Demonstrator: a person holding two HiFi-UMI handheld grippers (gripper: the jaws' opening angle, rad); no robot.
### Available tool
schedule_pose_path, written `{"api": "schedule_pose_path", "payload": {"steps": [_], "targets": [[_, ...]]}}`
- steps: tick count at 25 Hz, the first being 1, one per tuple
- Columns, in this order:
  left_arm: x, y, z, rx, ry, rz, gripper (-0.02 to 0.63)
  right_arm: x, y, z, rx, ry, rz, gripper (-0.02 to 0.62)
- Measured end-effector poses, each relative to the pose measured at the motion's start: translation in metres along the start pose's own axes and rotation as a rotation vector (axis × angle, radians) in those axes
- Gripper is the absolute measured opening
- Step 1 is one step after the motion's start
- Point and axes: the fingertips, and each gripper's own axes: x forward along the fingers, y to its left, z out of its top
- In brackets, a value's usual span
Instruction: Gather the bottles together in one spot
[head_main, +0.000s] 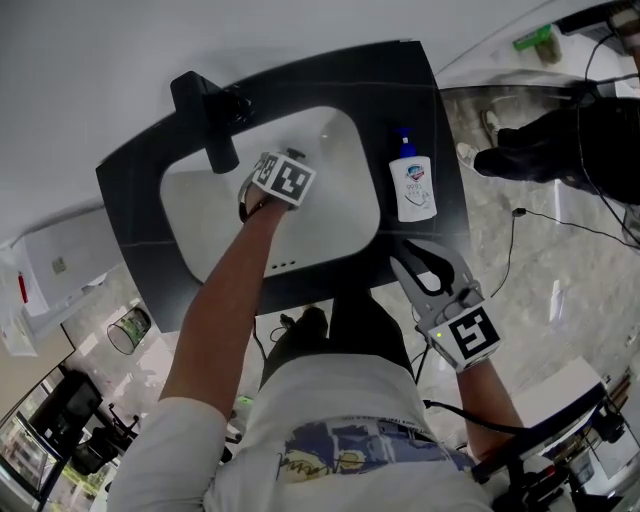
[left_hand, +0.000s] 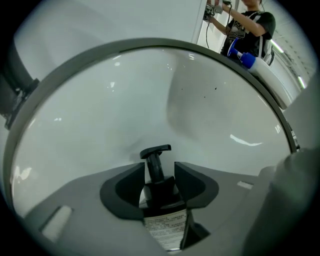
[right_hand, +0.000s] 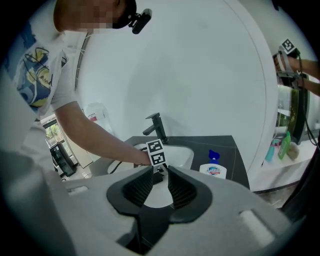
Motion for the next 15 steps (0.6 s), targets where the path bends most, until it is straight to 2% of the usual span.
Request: {"api": "schedule_pose_path", "payload": {"steps": [6,8,11,15], "targets": [[0.008,0.002,0.003,-0.002,0.085,-0.031,0.210,0.001,0.001,-0.007,0.022,0.025,0.006,0.089],[0.009,0.001,0.005,0.017,0.106,-0.045,0.192,0.002,0.002,-0.008,0.020,0.025,0.012,0.089],[0.006,-0.005,0.004,0.039,0.108,-0.049,0.175,0.002,0.004,-0.010,0.019,0.019,0.018,0.090],[-0.006,-0.012,0.003,0.047,0.067,-0.038,0.159,0.001,0.005,-0.004,0.016,0.003,0.014,0.089]]}}
